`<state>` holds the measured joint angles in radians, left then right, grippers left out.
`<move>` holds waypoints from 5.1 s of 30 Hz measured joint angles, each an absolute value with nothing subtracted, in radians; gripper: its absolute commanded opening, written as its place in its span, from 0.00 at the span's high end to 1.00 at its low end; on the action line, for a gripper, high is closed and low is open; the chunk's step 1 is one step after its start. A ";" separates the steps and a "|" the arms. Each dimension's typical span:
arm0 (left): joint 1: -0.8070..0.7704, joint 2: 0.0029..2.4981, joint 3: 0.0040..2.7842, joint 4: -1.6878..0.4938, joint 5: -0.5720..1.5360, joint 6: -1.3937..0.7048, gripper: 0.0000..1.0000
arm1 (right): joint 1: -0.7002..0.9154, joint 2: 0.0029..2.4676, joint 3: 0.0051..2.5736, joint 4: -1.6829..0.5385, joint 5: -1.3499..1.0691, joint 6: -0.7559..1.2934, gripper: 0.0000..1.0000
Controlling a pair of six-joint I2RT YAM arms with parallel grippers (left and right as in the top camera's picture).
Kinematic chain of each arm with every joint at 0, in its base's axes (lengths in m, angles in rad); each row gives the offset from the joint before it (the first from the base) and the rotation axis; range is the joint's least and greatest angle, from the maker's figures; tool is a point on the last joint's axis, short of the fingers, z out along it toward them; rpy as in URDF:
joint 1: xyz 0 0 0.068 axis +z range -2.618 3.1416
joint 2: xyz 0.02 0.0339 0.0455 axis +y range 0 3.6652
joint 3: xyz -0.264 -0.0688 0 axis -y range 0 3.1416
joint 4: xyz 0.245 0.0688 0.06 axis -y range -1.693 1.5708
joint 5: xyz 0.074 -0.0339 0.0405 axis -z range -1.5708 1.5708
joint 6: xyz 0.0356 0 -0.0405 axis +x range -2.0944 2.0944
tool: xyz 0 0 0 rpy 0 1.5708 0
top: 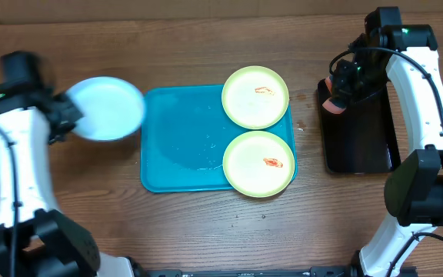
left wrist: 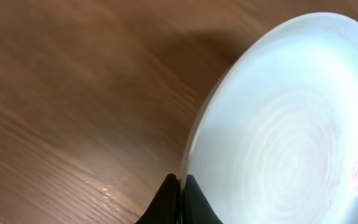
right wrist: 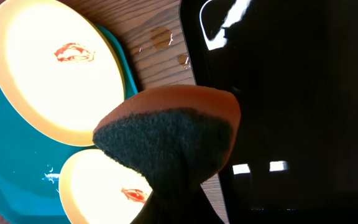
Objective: Clean dirty plates on tray and stack at the side
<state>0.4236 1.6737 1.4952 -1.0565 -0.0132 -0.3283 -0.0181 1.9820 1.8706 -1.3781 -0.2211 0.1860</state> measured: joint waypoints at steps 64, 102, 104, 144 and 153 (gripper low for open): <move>-0.368 2.231 1.808 -0.814 0.171 -0.476 0.56 | -0.018 1.982 1.871 -1.382 -0.221 0.186 0.96; -0.263 2.308 1.962 -1.089 0.138 -0.414 0.96 | -0.013 1.982 1.871 -1.348 -0.266 0.139 0.96; -0.226 2.307 1.988 -1.188 0.126 -0.351 0.96 | 0.002 1.982 1.871 -1.333 -0.274 0.133 0.96; -0.109 2.284 1.792 -1.288 0.037 -0.150 0.96 | 0.594 2.339 1.870 -0.913 -0.227 0.240 0.96; -0.109 2.284 1.791 -1.282 0.037 -0.150 0.96 | 0.602 2.344 1.870 -0.899 -0.216 0.270 0.96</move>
